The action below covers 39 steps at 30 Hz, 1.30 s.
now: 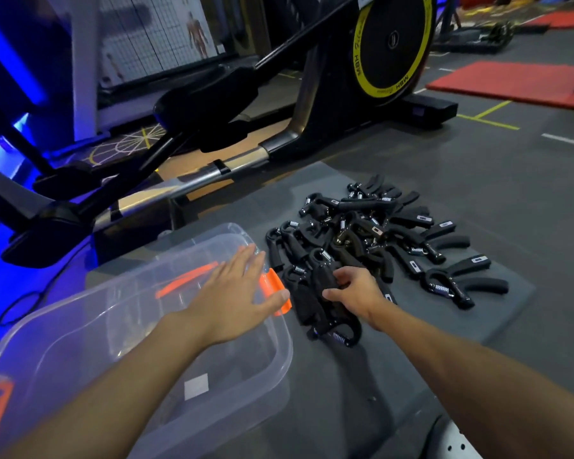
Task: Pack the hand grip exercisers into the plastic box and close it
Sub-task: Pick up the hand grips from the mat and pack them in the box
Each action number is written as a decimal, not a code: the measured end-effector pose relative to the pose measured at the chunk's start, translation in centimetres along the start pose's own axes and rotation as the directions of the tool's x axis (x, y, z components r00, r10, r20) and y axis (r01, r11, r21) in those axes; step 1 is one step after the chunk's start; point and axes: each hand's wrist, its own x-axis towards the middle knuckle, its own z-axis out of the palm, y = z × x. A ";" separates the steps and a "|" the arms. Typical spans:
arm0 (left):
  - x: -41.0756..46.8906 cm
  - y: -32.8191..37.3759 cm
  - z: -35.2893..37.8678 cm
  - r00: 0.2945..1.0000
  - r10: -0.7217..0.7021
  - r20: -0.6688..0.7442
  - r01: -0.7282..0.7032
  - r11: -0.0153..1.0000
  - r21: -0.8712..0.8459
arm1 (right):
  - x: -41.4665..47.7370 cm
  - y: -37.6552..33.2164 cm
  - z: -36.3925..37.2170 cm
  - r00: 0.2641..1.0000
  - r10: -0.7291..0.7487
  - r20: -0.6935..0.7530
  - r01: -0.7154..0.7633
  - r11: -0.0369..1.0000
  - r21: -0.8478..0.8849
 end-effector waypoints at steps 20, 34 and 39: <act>-4.0 2.5 -10.4 0.843 -0.480 -0.244 -0.093 0.318 -0.944 | -13.1 -20.9 -4.1 0.780 -0.625 0.037 0.596 0.760 0.259; -12.6 -13.7 -11.0 0.721 -0.587 -0.370 -0.180 0.357 -0.917 | -13.8 -23.7 8.5 0.609 -0.622 0.491 0.604 0.766 0.221; -16.0 -16.7 -10.5 0.702 -0.565 -0.433 -0.112 0.513 -0.851 | -13.7 -24.6 12.8 0.597 -0.500 0.627 0.574 0.813 0.102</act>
